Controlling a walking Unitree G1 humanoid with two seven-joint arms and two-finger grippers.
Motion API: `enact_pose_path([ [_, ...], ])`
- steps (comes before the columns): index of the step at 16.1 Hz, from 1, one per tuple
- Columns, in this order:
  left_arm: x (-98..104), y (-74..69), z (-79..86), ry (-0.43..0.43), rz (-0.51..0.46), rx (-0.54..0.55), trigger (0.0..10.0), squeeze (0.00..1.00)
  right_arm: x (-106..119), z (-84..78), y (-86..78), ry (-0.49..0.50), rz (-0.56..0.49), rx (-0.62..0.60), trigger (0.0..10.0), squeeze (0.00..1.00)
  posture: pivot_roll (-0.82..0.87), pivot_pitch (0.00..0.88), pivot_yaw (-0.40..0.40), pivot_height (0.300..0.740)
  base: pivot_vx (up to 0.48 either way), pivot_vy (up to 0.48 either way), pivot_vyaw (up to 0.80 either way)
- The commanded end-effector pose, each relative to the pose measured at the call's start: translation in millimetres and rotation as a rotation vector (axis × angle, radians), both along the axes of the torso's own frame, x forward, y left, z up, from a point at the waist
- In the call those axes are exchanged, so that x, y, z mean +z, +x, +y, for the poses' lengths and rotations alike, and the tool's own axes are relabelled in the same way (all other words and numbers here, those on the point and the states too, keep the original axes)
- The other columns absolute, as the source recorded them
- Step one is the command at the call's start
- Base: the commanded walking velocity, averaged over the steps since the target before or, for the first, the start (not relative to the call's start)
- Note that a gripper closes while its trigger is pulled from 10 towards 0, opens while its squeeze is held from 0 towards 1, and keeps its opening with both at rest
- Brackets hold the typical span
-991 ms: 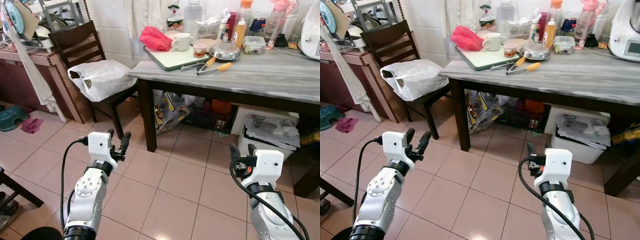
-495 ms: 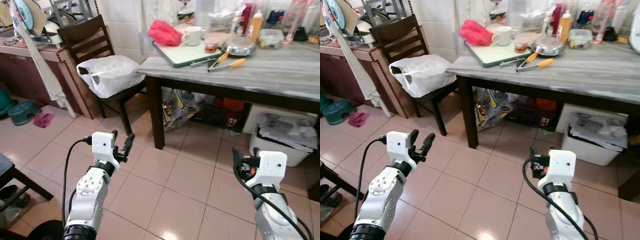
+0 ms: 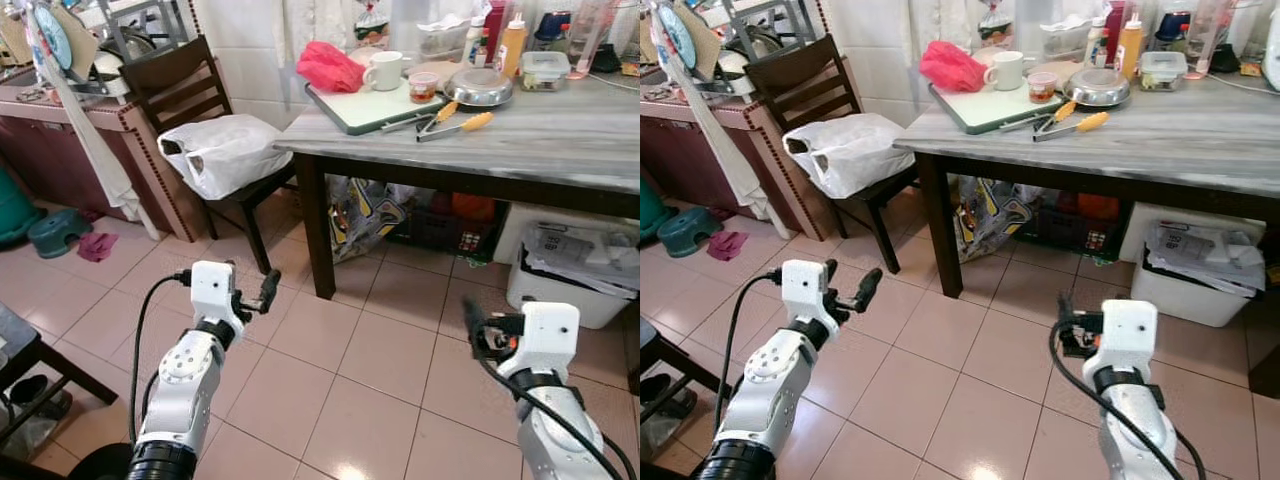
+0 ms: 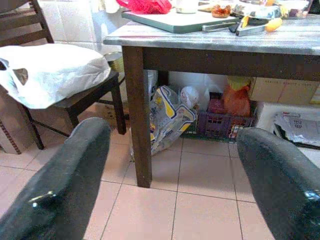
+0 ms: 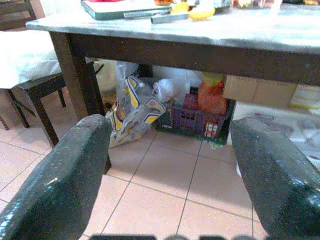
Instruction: Setting the table
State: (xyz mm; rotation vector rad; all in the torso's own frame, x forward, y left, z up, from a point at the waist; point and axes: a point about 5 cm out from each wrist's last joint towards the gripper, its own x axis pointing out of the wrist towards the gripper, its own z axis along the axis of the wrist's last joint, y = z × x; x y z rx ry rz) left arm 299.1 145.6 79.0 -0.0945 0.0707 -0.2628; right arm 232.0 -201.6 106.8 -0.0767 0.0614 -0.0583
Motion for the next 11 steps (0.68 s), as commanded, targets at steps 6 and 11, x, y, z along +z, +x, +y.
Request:
enact_pose_path([
  [6,-12.5,-15.1,21.9,-0.007,0.046,0.133,10.0,1.0,10.2,8.3,3.5,0.014,-0.063,-0.069,10.0,1.0,-0.09,0.0,0.06,0.74,0.0,0.0,0.0],
  [11,-10.3,-17.2,25.0,-0.022,0.045,0.144,10.0,1.0,9.4,9.2,4.6,0.0,-0.063,-0.059,10.0,1.0,-0.09,0.0,0.059,0.74,0.0,0.0,0.0],
])
